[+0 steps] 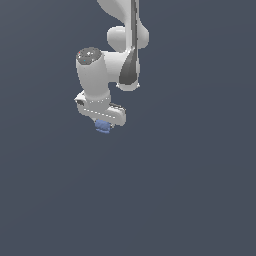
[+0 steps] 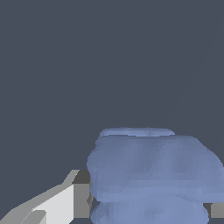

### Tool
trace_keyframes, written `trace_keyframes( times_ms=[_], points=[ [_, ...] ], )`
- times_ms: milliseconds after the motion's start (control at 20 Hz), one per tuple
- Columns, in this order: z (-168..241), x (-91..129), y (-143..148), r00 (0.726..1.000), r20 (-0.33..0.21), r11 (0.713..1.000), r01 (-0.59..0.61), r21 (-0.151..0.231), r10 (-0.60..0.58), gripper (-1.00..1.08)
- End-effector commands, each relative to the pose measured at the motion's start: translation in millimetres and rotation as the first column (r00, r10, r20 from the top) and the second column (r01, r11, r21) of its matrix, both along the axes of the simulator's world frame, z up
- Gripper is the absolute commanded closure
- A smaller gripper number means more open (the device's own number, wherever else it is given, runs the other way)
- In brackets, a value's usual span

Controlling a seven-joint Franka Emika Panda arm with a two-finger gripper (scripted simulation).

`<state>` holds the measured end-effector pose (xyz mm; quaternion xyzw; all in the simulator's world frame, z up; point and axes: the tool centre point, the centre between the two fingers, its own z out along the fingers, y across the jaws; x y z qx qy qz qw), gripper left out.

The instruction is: Pick up the object and move it to a goal position.

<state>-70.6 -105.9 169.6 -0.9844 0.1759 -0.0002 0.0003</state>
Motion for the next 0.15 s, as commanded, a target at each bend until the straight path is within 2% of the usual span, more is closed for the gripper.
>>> trace_keyframes(
  times_ms=[0, 100],
  points=[
    [1.8, -1.7, -0.3, 1.000, 0.000, 1.000, 0.000, 0.000, 0.000, 1.08],
    [1.8, -1.2, -0.4, 1.000, 0.000, 1.000, 0.000, -0.001, 0.000, 1.08]
  ],
)
